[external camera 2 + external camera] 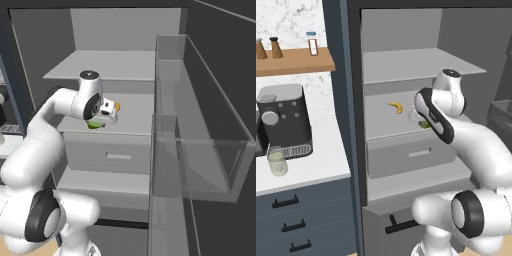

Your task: Grab a lemon wedge from the fridge and one ice cube from the ice bowl, and put them in the glass of lemonade.

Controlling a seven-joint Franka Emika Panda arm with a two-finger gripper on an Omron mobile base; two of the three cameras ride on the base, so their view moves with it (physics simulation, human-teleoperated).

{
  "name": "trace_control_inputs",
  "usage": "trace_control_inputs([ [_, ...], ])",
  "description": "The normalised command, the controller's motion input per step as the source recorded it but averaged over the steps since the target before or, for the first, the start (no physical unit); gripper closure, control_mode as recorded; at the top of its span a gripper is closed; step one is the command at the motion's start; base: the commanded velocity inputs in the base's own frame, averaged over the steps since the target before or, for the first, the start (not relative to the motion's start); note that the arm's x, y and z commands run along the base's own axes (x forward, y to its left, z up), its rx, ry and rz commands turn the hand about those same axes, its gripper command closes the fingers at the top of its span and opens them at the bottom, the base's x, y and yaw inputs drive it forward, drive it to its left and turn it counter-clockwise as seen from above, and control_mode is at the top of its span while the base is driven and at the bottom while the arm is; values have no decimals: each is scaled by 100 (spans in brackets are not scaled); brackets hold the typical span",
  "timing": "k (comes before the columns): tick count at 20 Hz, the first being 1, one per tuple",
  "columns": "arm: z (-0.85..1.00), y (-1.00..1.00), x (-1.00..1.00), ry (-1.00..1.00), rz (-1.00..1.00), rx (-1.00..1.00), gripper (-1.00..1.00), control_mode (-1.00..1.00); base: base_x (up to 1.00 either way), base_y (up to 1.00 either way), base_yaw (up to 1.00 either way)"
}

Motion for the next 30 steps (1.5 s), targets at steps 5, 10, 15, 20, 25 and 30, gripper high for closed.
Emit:
trace_control_inputs([
  [5,19,-4,-100,4,0,2,100,-100,0,0,0],
  [10,33,0,-100,8,1,0,100,-100,0,0,0],
  [15,19,0,-86,3,1,0,100,-100,0,0,0],
  [20,2,1,-11,-1,1,0,100,-100,0,0,0],
  [25,0,0,0,0,0,0,100,-100,0,0,0],
  [30,0,0,-21,-1,0,0,100,100,-18,2,0],
])
